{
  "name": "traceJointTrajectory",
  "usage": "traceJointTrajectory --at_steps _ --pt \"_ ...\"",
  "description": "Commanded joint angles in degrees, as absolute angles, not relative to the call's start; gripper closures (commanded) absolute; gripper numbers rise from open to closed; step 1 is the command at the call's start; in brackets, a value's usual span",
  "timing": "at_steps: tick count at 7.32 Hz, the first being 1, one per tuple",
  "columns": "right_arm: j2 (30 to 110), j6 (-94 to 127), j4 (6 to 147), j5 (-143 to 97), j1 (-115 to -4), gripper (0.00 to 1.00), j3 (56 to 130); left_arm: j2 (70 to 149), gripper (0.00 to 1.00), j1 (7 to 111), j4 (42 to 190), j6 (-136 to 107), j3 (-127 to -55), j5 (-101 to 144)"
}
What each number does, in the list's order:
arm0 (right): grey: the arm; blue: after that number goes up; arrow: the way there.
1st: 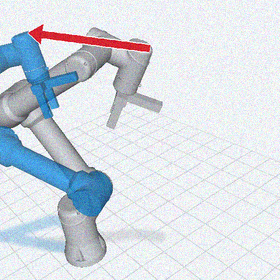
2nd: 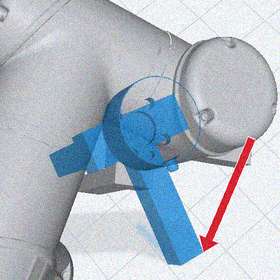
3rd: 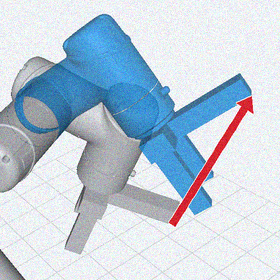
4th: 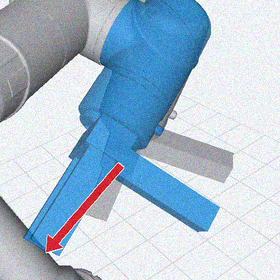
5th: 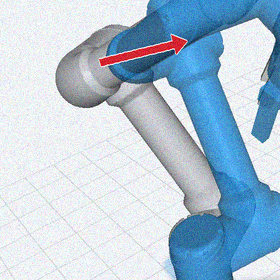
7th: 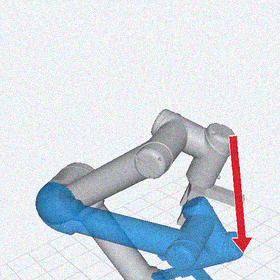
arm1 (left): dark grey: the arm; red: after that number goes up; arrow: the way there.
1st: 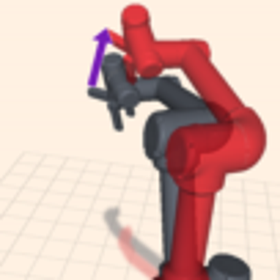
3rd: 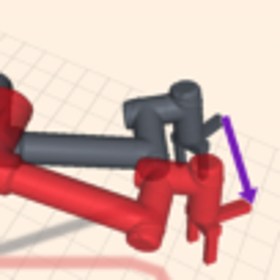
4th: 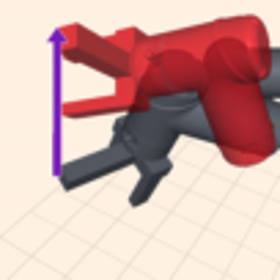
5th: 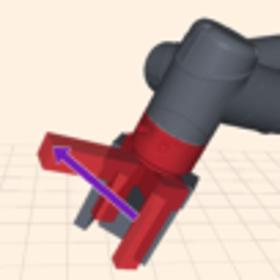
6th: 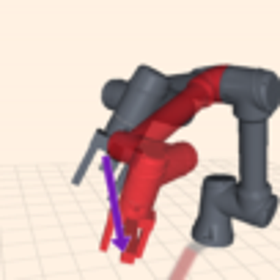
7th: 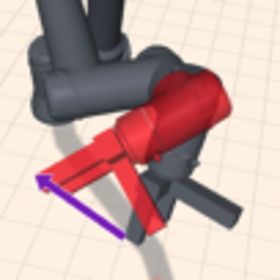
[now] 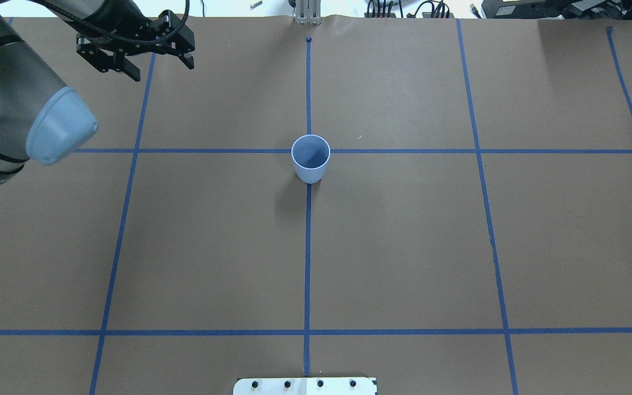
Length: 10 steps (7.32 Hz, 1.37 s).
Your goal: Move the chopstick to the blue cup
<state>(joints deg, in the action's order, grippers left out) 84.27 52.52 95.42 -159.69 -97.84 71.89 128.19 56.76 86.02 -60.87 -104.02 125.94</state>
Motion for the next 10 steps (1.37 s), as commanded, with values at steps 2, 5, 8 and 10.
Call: traceJointTrajectory --at_steps 2,5,8,10 --pt "85.7 53.1 95.4 -159.3 -99.7 0.69 75.0 128.4 0.02 56.7 85.9 -61.2 -104.4 126.1" --pt "85.8 54.6 95.4 -158.6 -101.3 0.82 75.8 128.2 0.02 56.7 85.9 -61.3 -104.7 126.8" --pt "85.4 54.6 95.3 -158.3 -101.3 1.0 76.0 128.3 0.02 56.7 85.9 -61.3 -104.6 126.8" --pt "85.3 54.7 95.3 -158.3 -102.6 1.0 76.6 128.4 0.02 56.7 85.9 -61.3 -104.6 126.9"
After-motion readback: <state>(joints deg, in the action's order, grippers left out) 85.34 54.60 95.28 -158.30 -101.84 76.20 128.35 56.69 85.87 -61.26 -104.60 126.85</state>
